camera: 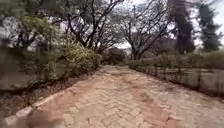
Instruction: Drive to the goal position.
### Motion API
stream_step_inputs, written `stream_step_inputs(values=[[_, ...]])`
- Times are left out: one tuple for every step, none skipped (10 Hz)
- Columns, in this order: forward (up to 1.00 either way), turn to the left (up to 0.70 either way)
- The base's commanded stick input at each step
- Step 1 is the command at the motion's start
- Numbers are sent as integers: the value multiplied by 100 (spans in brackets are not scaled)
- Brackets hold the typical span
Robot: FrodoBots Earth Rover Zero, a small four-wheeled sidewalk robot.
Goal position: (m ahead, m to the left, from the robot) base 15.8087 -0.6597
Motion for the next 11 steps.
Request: stream_step_inputs(values=[[70, 0], [70, 0], [70, 0], [70, 0], [70, 0], [70, 0], [70, 0], [70, 0], [70, 0], [70, 0], [70, 0]])
